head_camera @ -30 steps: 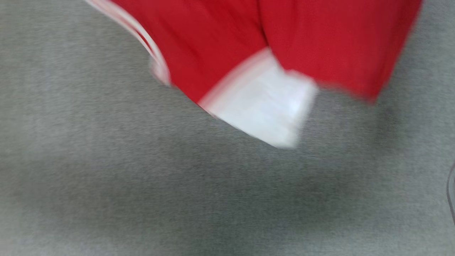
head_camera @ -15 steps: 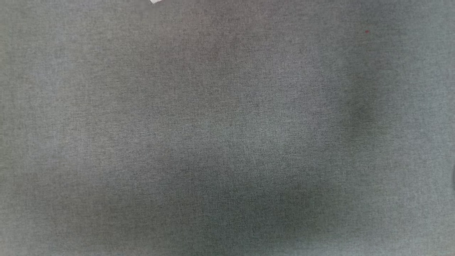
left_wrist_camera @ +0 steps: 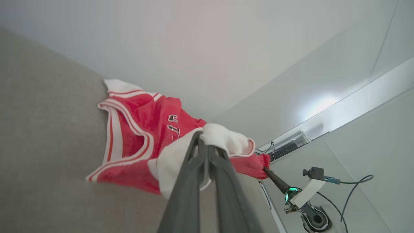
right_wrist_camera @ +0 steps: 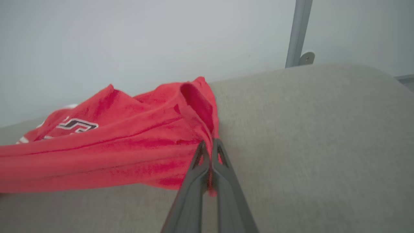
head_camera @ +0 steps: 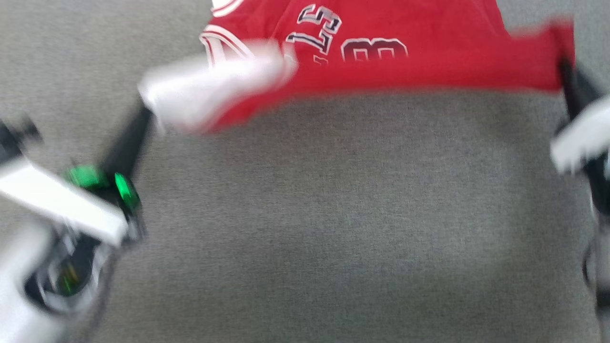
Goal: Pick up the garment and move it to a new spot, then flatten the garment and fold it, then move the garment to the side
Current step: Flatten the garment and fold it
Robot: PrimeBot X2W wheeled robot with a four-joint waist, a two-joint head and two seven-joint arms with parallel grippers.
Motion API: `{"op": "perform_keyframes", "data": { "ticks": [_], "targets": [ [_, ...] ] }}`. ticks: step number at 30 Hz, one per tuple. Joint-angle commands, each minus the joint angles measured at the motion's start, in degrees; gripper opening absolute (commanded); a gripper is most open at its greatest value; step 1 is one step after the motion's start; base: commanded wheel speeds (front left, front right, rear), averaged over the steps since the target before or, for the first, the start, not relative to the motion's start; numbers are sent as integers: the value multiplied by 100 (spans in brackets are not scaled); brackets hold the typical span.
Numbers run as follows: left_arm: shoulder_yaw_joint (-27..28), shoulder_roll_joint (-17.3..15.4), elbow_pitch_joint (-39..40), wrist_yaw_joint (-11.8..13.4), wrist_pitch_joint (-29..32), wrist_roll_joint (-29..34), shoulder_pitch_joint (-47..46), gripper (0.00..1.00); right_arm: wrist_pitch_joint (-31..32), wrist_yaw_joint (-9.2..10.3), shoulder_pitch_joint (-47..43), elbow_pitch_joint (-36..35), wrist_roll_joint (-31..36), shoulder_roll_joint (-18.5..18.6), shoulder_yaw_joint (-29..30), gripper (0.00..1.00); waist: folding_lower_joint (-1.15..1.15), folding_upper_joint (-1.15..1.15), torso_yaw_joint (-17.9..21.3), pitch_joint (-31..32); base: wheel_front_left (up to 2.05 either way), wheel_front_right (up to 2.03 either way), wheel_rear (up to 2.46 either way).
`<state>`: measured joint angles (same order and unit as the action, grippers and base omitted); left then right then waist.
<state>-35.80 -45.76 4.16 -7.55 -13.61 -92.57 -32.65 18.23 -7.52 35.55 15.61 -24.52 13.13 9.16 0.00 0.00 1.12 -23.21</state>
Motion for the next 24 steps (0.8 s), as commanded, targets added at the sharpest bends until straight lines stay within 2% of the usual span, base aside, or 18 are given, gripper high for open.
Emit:
{"op": "perform_keyframes", "data": {
  "ticks": [1, 5, 8, 14, 19, 22, 24],
  "targets": [
    [23, -11, 178, 14, -75, 26, 410, 0, 106, 4, -483, -330, -128, 82, -27, 0, 0, 0, -92, 130, 0, 0, 0],
    [143, 13, 782, 14, -137, 136, 1563, 0, 416, 4, -1921, -1313, -438, 133, 235, 0, 0, 0, -200, 311, 0, 0, 0],
    [263, -36, 1264, 14, -155, 266, 2321, 0, 652, 4, -2807, -1982, -619, 38, 529, 0, 0, 0, -286, 407, 0, 0, 0],
    [313, -286, 2244, 13, -164, 473, 3346, 0, 1018, 3, -4077, -3042, -1002, -189, 1012, 0, 0, 0, -390, 505, 0, 0, 0],
    [274, -672, 2672, 13, -164, 687, 3600, 0, 1233, 4, -4539, -3506, -1147, -339, 1279, 0, 0, 0, -343, 435, 0, 0, 0],
    [222, -788, 2645, 14, -68, 651, 3285, 0, 1293, 4, -4356, -3490, -1175, -398, 1218, 0, 0, 0, -233, 383, 0, 0, 0],
    [181, -752, 2563, 13, 91, 543, 2964, 0, 1324, 3, -4130, -3372, -1129, -405, 1116, 0, 0, 0, -132, 332, 0, 0, 0]
  ]
}}
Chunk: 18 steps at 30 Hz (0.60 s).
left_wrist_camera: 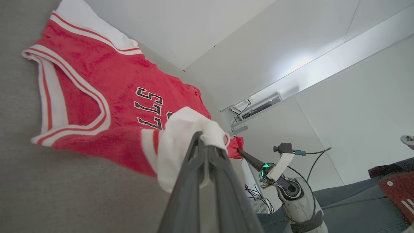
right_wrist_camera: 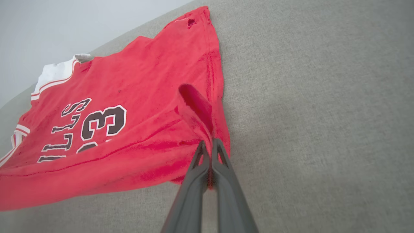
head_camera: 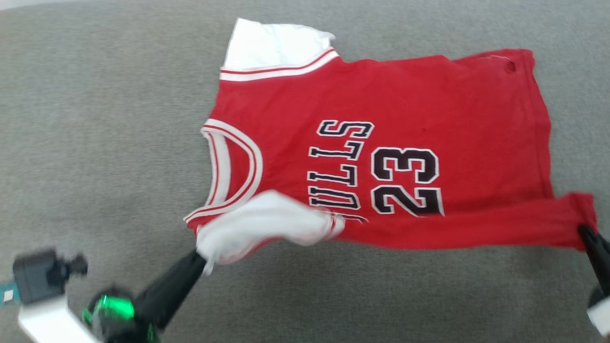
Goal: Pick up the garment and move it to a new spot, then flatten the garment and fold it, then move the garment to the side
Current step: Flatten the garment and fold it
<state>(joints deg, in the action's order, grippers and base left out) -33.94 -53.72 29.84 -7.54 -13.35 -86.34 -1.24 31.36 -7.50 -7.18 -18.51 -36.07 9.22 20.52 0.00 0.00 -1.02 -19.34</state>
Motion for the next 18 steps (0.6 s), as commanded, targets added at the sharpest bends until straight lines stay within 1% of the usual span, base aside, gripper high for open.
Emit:
{"op": "perform_keyframes", "data": {
  "ticks": [1, 3, 5, 6, 8, 11, 14, 18],
  "targets": [
    [-3, 89, -79, 12, 171, -199, -374, 0, 18, 2, 274, 128, 52, -6, -64, 0, 0, 0, 120, -88, 0, 0, 0],
    [48, 101, -326, 12, 451, -340, -806, 0, 20, 1, 627, 325, 87, -2, -192, 0, 0, 0, 226, -176, 0, 0, 0],
    [105, 269, -611, 12, 787, -640, -1240, 0, 5, 1, 976, 559, 140, 1, -310, 0, 0, 0, 315, -273, 0, 0, 0],
    [105, 269, -611, 12, 787, -640, -1240, 0, 5, 1, 976, 559, 140, 1, -310, 0, 0, 0, 315, -273, 0, 0, 0],
    [207, 343, -1007, 12, 1193, -827, -1654, 0, -12, 1, 1314, 815, 212, -7, -449, 0, 0, 0, 396, -385, 0, 0, 0],
    [387, 555, -1679, 12, 1728, -997, -2149, 0, -89, 1, 1729, 1205, 344, 21, -680, 0, 0, 0, 503, -536, 0, 0, 0],
    [520, 688, -2303, 12, 2159, -954, -2472, 0, -250, 1, 2047, 1535, 448, -31, -867, 0, 0, 0, 614, -667, 0, 0, 0],
    [619, 854, -2911, 12, 2483, -752, -2713, 0, -468, 1, 2315, 1935, 541, -94, -1079, 0, 0, 0, 729, -806, 0, 0, 0]
  ]
}}
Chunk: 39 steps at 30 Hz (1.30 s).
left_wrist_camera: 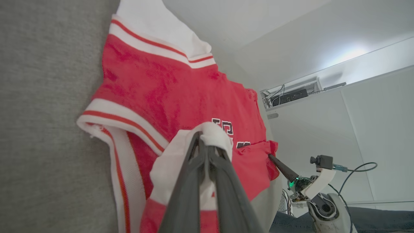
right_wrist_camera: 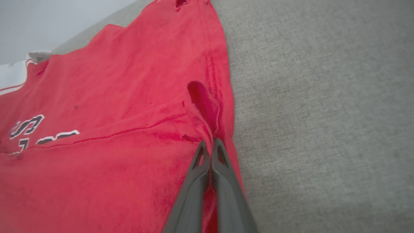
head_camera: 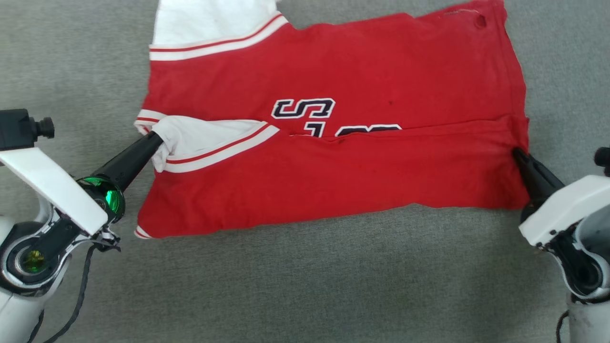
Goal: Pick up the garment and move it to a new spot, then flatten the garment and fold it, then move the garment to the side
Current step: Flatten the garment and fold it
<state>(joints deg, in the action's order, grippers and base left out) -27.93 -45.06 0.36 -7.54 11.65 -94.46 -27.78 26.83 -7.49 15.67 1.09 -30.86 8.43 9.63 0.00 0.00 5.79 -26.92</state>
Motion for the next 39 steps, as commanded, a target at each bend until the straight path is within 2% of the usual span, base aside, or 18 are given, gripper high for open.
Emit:
{"op": "perform_keyframes", "data": {
  "ticks": [1, 9, 10, 11, 12, 13, 14, 15, 18, 23, 24, 25, 30, 31, 36, 39],
  "targets": [
    [33, 14, -59, 12, 41, 110, -91, 0, -70, 0, 81, 56, 29, -26, -18, 0, 0, 0, 69, -76, 0, 0, 0],
    [-54, 124, -570, 12, 212, 528, -279, 0, -407, 1, 290, 611, 84, -24, -293, 0, 0, 0, 156, -176, 0, 0, 0],
    [-90, 120, -643, 12, 191, 591, -284, 0, -435, 1, 319, 655, 105, -11, -333, 8, 0, 0, 160, -169, 0, 0, 0],
    [-136, 95, -695, 13, 157, 688, -307, 0, -480, 1, 345, 681, 125, -2, -364, 29, 0, 0, 163, -158, 0, 0, 0],
    [-178, 77, -737, 13, 123, 768, -334, 16, -519, 1, 365, 707, 138, 2, -371, 49, 0, 0, 163, -141, 0, 0, 0],
    [-229, 54, -766, 13, 70, 844, -368, 45, -568, 1, 377, 721, 164, 20, -396, 100, 0, 0, 158, -117, 0, 0, 0],
    [-274, 35, -766, 13, 17, 874, -402, 100, -622, 1, 389, 708, 181, 43, -416, 100, 0, 0, 148, -87, 0, 0, 0],
    [-321, -2, -751, 13, -24, 941, -444, 100, -682, 1, 388, 686, 198, 70, -403, 100, 0, 0, 134, -56, 0, 0, 0],
    [-677, -385, -502, 13, -342, 1481, -641, 100, -838, 0, 272, 529, 294, 175, -328, 100, 0, 0, 52, 99, 0, 0, 0],
    [-1326, -1060, -17, 13, -636, 2007, -834, 100, -805, 1, 108, 223, 382, 231, -161, 100, 0, 0, -16, 275, 0, 0, 0],
    [-1326, -1060, -17, 13, -636, 2007, -834, 100, -805, 1, 108, 223, 382, 231, -161, 100, 0, 0, -16, 275, 0, 0, 0],
    [-1574, -1396, 42, 13, -621, 2299, -909, 100, -780, 1, 39, 89, 411, 228, -106, 100, 0, 0, -21, 323, 0, 0, 0],
    [-2217, -1861, 214, 13, 6, 2032, -825, 100, -672, 0, -67, -155, 461, 140, -113, 100, 0, 0, 43, 371, 0, 0, 0],
    [-2217, -1861, 214, 13, 6, 2032, -825, 100, -672, 0, -67, -155, 461, 140, -113, 100, 0, 0, 43, 371, 0, 0, 0],
    [-2638, -1949, 113, 12, 748, 1608, -817, 100, -673, 0, -95, -239, 476, 20, -229, 100, 0, 0, 181, 295, 0, 0, 0],
    [-2802, -1826, -98, 13, 1072, 1309, -840, 100, -681, 1, -49, -236, 455, -25, -291, 100, 0, 0, 292, 222, 0, 0, 0]
  ]
}}
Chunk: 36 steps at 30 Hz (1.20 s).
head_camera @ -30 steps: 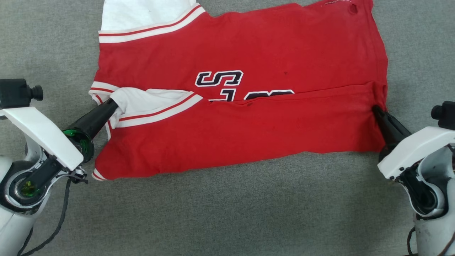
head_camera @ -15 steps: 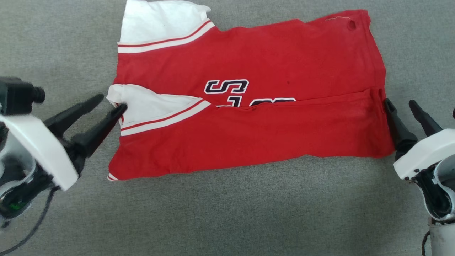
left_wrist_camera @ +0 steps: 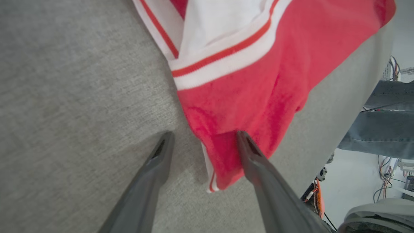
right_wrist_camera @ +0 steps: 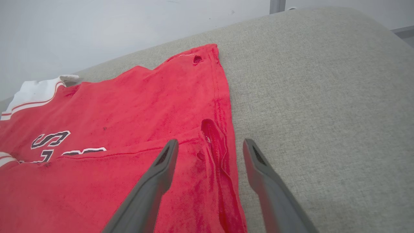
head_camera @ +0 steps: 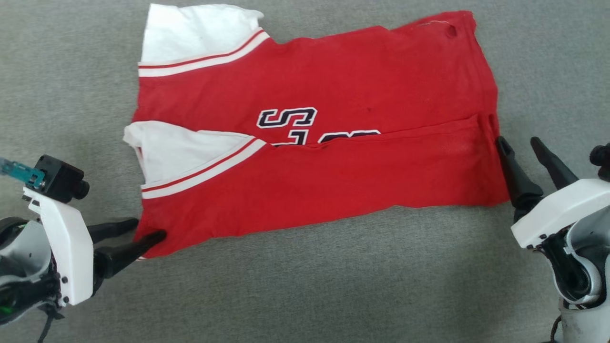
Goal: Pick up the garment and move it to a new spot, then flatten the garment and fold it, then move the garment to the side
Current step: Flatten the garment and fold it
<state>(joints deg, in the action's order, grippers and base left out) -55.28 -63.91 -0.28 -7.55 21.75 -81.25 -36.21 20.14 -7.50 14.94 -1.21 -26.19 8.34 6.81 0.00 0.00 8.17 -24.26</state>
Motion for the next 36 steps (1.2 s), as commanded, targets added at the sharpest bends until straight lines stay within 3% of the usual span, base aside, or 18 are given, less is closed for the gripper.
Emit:
{"op": "perform_keyframes", "data": {
  "ticks": [1, 4, 5, 8, 13, 18, 25, 26, 27, 28, 36],
  "targets": [
    [-134, 95, -82, 14, 178, -70, -8, 100, -18, 2, 45, 2, -17, -23, -12, 100, 0, 0, 89, -66, 0, 0, 0],
    [-307, 243, -186, 16, 450, -249, -53, 96, -48, 2, 85, 30, -26, -37, -8, 100, 0, 0, 166, -114, 0, 0, 0],
    [-333, 318, -188, 16, 510, -329, -74, 56, -54, 1, 85, 37, -31, -36, -16, 100, 0, 0, 184, -127, 0, 0, 0],
    [-373, 452, -221, 15, 612, -464, -163, 0, -67, 1, 92, 54, -33, -37, -31, 100, 0, 0, 229, -159, 0, 0, 0],
    [-387, 458, -282, 17, 596, -501, -279, 0, 208, 1, 106, 117, -20, 142, -212, 100, 0, 0, 257, -174, 0, 0, 0],
    [-371, 432, -240, 17, 460, -470, -356, 0, 997, 2, 139, 134, 79, 551, -589, 100, 0, 0, 234, -176, 0, 0, 0],
    [-388, 470, -149, 17, 228, -439, -435, 0, 1909, 1, 583, 617, 121, 656, -808, 100, 0, 0, 136, -221, 0, 0, 0],
    [-395, 481, -157, 17, 195, -423, -448, 0, 1965, 1, 638, 709, 121, 648, -815, 81, 0, 0, 107, -223, 0, 0, 0],
    [-402, 503, -171, 17, 157, -418, -464, 0, 2032, 1, 666, 807, 141, 655, -836, 33, 0, 0, 76, -222, 0, 0, 0],
    [-416, 534, -181, 17, 122, -411, -479, 0, 2077, 1, 693, 898, 152, 652, -831, 0, 0, 0, 46, -217, 0, 0, 0],
    [-432, 488, 36, 15, -426, -500, -272, 0, 2053, 2, 570, 858, 190, 733, -570, 0, 0, 0, -123, -71, 0, 0, 0]
  ]
}}
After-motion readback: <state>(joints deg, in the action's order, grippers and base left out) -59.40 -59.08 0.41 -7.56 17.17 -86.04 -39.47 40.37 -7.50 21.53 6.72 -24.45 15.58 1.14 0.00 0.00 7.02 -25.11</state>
